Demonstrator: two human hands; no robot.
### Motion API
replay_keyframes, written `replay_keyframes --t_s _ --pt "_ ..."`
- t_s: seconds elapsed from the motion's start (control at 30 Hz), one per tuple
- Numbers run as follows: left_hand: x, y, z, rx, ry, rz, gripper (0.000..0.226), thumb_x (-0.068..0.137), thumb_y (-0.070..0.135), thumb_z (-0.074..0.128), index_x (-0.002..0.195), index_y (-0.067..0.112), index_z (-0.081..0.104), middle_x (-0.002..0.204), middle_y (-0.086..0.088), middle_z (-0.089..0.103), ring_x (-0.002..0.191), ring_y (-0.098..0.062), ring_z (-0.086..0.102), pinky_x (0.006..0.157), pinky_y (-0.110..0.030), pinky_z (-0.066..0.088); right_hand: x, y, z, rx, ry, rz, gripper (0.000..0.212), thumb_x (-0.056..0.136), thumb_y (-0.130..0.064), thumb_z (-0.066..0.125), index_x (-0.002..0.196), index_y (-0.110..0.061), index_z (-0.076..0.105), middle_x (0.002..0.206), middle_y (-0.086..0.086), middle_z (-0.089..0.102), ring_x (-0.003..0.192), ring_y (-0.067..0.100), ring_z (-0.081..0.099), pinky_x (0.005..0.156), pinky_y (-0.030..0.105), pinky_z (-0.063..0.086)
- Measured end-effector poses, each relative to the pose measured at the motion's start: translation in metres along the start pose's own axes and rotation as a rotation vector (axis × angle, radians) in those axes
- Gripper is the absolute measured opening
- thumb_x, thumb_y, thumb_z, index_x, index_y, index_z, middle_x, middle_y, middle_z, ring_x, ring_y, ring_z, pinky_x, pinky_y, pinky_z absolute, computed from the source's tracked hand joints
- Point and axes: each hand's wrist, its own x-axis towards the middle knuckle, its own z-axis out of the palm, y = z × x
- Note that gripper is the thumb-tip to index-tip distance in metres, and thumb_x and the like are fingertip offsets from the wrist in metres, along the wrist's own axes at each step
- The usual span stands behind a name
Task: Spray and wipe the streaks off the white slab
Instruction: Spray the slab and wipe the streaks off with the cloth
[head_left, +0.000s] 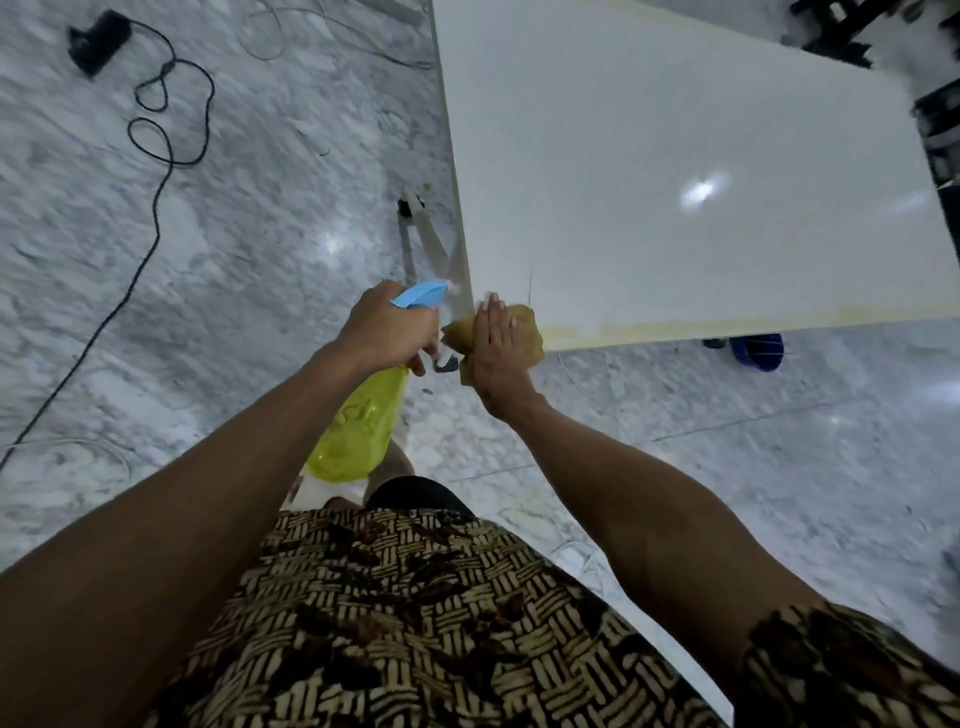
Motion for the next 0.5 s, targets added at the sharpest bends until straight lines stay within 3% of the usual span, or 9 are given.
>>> replay_keyframes --t_s 0.1,0.17,0.23,0.27,0.3,0.37,0.43,0.5 --pt "-0.002 0.013 -0.003 0.023 0.002 0.014 0.021 0.085 0.014 0.064 0.096 -0.001 0.073 0.087 -0.019 0.079 0.058 -0.032 0.076 0.072 -0.047 0.065 -0.016 0.004 -0.008 0.214 -0.012 0.01 0.07 0.105 -0.017 0.04 0.153 0.007 -0.004 0.163 0.023 -0.008 0.153 0.034 -0.008 0.125 0.046 0.003" --pt "-0.007 0.024 -0.004 0.043 -0.003 0.038 0.018 0.09 0.012 0.061 0.095 0.0 0.073 0.087 -0.019 0.079 0.054 -0.026 0.073 0.063 -0.04 0.064 -0.028 0.009 -0.02 0.379 -0.012 0.063 0.065 0.106 -0.014 0.037 0.154 0.004 -0.002 0.164 0.02 -0.007 0.153 0.031 -0.006 0.126 0.038 0.003" --pt "-0.012 0.036 -0.006 0.031 -0.012 0.042 0.022 0.089 0.011 0.061 0.104 0.0 0.073 0.085 -0.018 0.078 0.06 -0.028 0.075 0.056 -0.035 0.061 -0.041 0.015 -0.045 0.643 0.022 0.107 0.06 0.107 -0.013 0.034 0.156 0.0 0.001 0.165 0.014 0.004 0.153 0.028 0.009 0.122 0.024 0.011" --pt "-0.015 0.041 -0.008 0.023 -0.019 0.042 0.028 0.085 0.012 0.062 0.107 -0.001 0.073 0.083 -0.017 0.078 0.064 -0.031 0.077 0.057 -0.037 0.062 -0.044 0.02 -0.059 0.786 0.03 0.139 0.058 0.108 -0.015 0.033 0.157 -0.003 0.004 0.161 0.01 0.018 0.147 0.025 0.024 0.114 0.015 0.022" --pt "-0.017 0.047 -0.009 0.021 -0.022 0.054 0.033 0.081 0.015 0.062 0.108 -0.001 0.072 0.082 -0.017 0.078 0.068 -0.033 0.078 0.058 -0.04 0.064 -0.044 0.026 -0.075 0.898 0.056 0.179 0.054 0.109 -0.019 0.032 0.158 -0.007 0.011 0.153 0.008 0.034 0.136 0.024 0.04 0.102 0.014 0.036" --pt "-0.025 0.06 -0.01 0.03 -0.029 0.109 0.032 0.083 0.017 0.063 0.109 0.001 0.073 0.085 -0.016 0.077 0.071 -0.034 0.077 0.057 -0.041 0.065 -0.041 0.041 -0.105 1.087 0.158 0.268 0.047 0.109 -0.027 0.035 0.153 -0.01 0.032 0.138 0.012 0.054 0.12 0.025 0.054 0.094 0.028 0.042" --pt "-0.034 0.075 -0.01 0.012 -0.037 0.178 0.026 0.093 0.007 0.06 0.114 0.011 0.074 0.084 -0.015 0.071 0.072 -0.031 0.073 0.049 -0.033 0.061 -0.032 0.055 -0.131 1.447 0.253 0.372 0.042 0.109 -0.024 0.034 0.145 -0.004 0.043 0.133 0.016 0.057 0.117 0.025 0.055 0.096 0.037 0.046" --pt "-0.04 0.09 -0.01 0.014 -0.038 0.229 0.035 0.091 0.001 0.058 0.111 0.022 0.075 0.079 -0.013 0.068 0.074 -0.037 0.073 0.049 -0.031 0.059 -0.025 0.067 -0.157 1.777 0.268 0.425 0.039 0.11 -0.028 0.03 0.126 -0.005 0.056 0.117 0.014 0.062 0.108 0.026 0.058 0.086 0.036 0.05"
